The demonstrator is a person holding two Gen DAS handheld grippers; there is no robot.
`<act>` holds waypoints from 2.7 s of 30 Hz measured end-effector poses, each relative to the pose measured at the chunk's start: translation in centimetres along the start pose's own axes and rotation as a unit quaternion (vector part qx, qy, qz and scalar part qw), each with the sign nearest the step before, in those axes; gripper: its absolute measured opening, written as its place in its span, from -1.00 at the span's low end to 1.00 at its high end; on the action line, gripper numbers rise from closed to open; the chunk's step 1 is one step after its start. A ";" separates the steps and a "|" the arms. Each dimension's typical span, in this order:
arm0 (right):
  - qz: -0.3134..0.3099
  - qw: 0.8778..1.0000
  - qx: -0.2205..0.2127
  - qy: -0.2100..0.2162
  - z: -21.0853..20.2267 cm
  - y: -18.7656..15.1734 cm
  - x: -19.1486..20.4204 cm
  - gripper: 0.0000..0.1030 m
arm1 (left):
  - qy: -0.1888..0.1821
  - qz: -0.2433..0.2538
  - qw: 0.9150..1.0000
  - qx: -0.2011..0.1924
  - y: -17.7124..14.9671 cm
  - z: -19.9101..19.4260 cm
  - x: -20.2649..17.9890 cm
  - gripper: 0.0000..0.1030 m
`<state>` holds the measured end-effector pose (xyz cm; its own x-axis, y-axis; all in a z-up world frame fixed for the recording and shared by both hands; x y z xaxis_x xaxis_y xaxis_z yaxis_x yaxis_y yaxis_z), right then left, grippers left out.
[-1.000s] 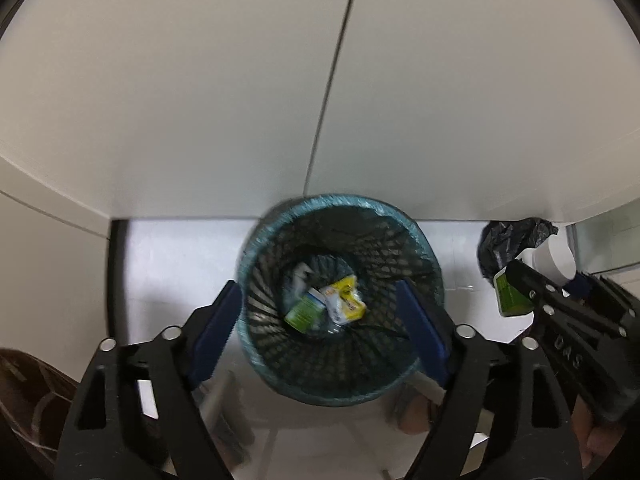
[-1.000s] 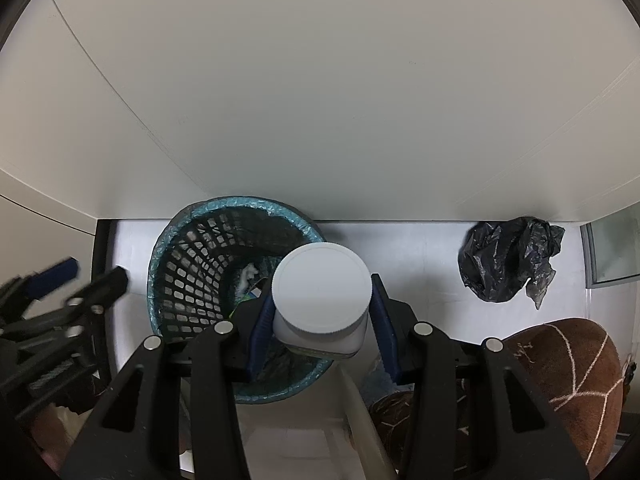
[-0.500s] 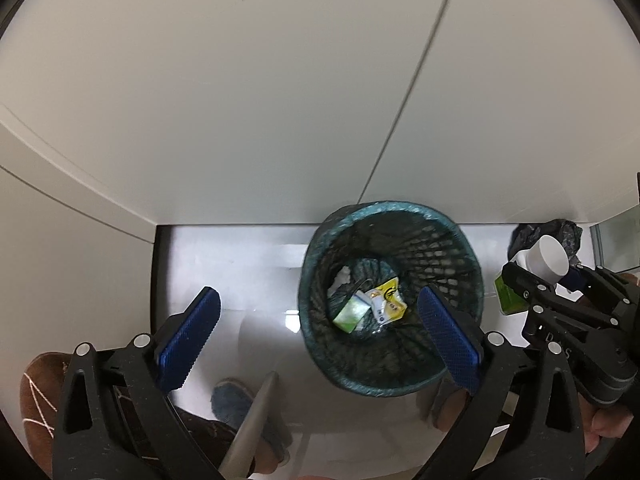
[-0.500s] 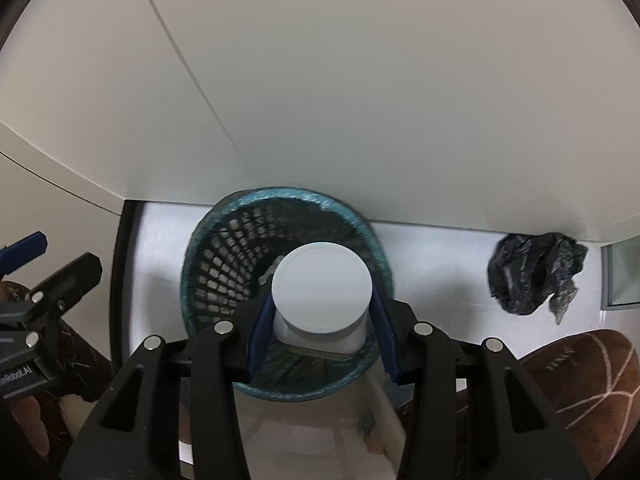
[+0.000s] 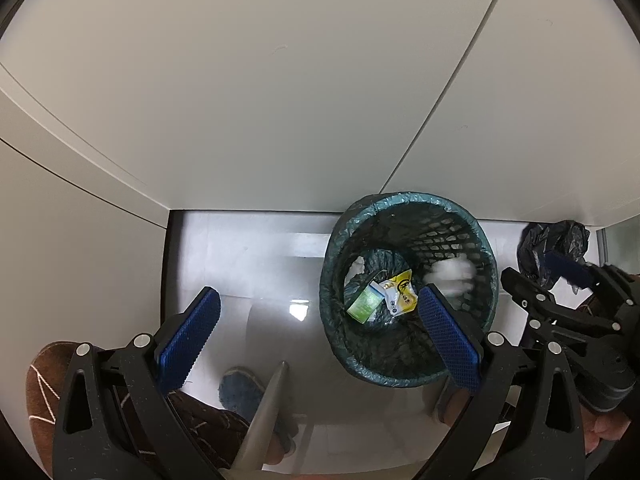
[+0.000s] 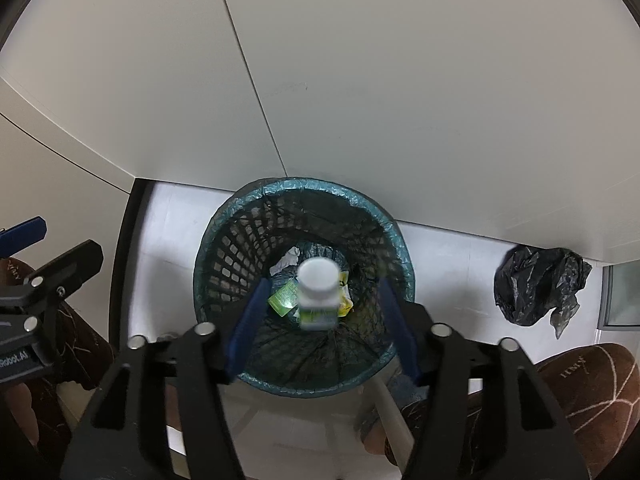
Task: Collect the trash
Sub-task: 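Open the right tool to drop the white pill bottle into the wastebasket, then raise both open tools from the wastebasket back up to the counter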
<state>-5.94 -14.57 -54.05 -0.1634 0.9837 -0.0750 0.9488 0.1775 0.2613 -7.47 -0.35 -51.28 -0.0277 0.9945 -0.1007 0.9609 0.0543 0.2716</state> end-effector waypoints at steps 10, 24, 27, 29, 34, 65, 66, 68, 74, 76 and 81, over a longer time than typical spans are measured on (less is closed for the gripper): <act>0.010 0.999 -0.038 -0.011 -3.9 0.6 -2.4 0.73 | 0.005 -0.017 1.000 -0.008 0.0 -1.9 1.4 0.88; 0.011 0.993 -0.118 -0.029 -12.0 1.9 -4.3 0.83 | -0.013 -0.023 0.998 -0.057 1.2 -9.4 0.9 0.87; 0.017 0.991 -0.132 -0.029 -13.8 2.1 -4.9 0.83 | -0.014 -0.016 0.997 -0.073 1.5 -11.6 0.3 0.87; 0.022 0.989 -0.143 -0.031 -15.1 2.3 -5.3 0.83 | -0.018 -0.012 0.996 -0.085 1.7 -13.2 -0.1 0.87; 0.029 0.985 -0.169 -0.033 -18.4 2.8 -6.3 0.83 | -0.020 -0.007 0.994 -0.111 2.4 -17.3 -1.1 0.87; 0.069 0.931 -0.355 -0.047 -42.9 8.9 -13.4 0.83 | -0.025 0.006 0.965 -0.262 10.5 -39.8 -7.5 0.87; 0.071 0.930 -0.359 -0.046 -43.4 9.2 -13.5 0.83 | -0.025 0.006 0.964 -0.265 10.8 -40.2 -7.7 0.87; 0.074 0.926 -0.368 -0.045 -44.5 9.9 -14.0 0.83 | -0.029 0.010 0.963 -0.269 11.6 -41.1 -8.1 0.87; 0.078 0.919 -0.386 -0.037 -47.1 12.8 -15.4 0.83 | -0.023 0.019 0.961 -0.275 14.5 -42.7 -9.2 0.87; 0.083 0.919 -0.385 -0.035 -47.5 14.1 -16.0 0.83 | -0.025 0.016 0.961 -0.274 15.6 -42.9 -9.5 0.87; 0.096 0.920 -0.378 -0.028 -47.8 17.3 -17.2 0.83 | -0.016 0.018 0.962 -0.271 18.3 -42.8 -10.1 0.87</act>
<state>0.39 -27.03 -2.19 0.0221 0.9998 -0.0026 0.4960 -0.0087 0.8683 -1.43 -5.61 -4.29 0.0202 0.9939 -0.1088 0.6764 0.0666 0.7335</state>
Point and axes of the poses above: each gripper's, at about its wrist camera, not at the fingertips, and z roughly the way its jaws point, x to its left, y to its top, the point moved 4 cm from there along z, roughly the way its jaws point, and after that the axes turned 6 degrees about -y, right-handed, at the moved point
